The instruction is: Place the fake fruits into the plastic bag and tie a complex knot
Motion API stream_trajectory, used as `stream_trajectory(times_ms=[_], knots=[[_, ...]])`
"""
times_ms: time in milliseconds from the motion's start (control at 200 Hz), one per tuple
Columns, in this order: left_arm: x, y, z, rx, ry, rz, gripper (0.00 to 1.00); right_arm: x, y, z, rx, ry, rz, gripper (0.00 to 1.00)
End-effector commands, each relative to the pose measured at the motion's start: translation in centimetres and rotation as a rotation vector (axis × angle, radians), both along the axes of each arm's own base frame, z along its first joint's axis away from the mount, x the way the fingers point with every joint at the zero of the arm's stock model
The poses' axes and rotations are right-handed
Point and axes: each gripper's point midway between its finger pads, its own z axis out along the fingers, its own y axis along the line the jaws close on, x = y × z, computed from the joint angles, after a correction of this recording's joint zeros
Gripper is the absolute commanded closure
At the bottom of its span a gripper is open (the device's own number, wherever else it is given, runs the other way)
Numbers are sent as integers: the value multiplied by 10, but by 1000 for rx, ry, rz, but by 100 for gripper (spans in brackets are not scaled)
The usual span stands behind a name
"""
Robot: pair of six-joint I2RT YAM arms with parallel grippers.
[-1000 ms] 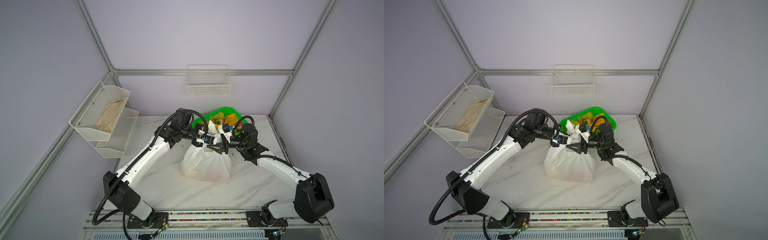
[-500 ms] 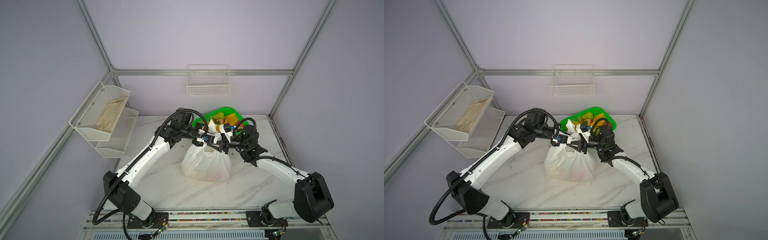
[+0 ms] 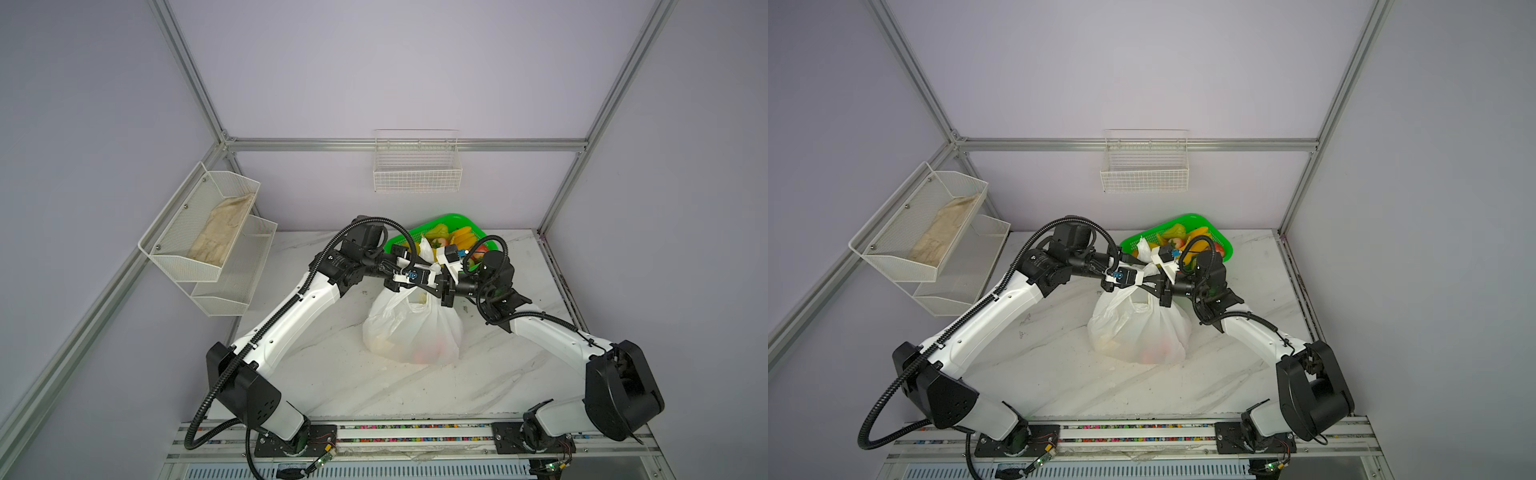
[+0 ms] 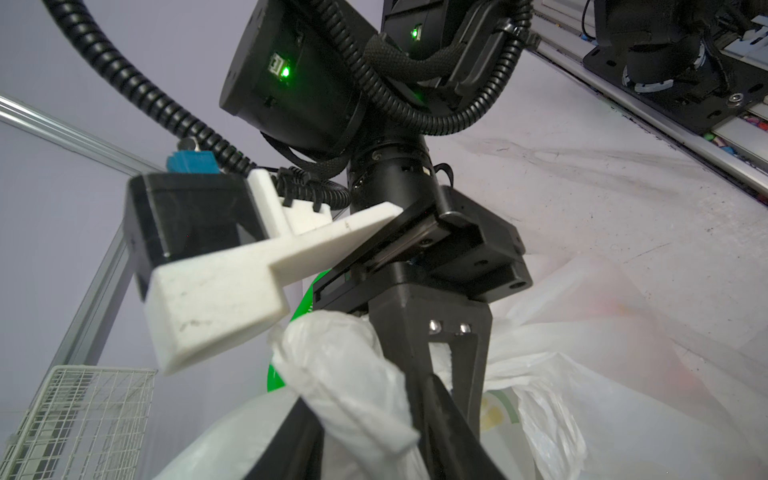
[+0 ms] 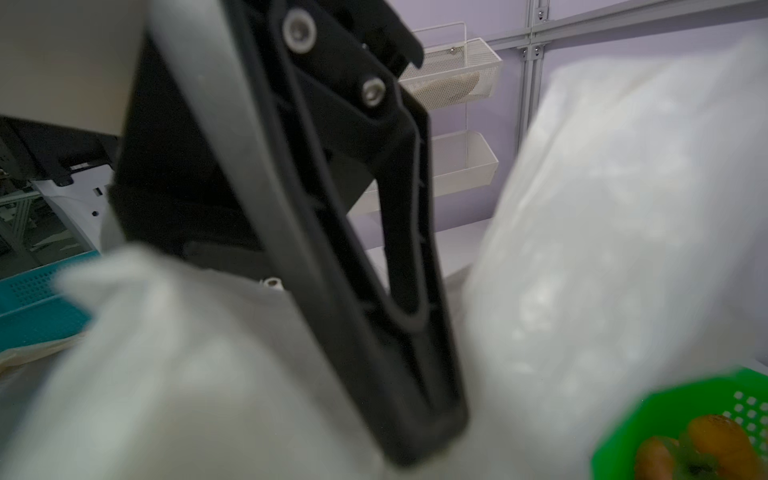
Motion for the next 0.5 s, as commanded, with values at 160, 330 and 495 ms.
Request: stream_trajectory(times_ms=[160,330,495], knots=[[-11,39,47,-265,-117,165,41,2,-7,6,63,139,-83,100],[-10,53,8,-314,-106,269,36,2,-12,4,76,245,-127,100],[-3,55,-16,-329,-81,316,30,-8,-13,3,55,236,-103,100]])
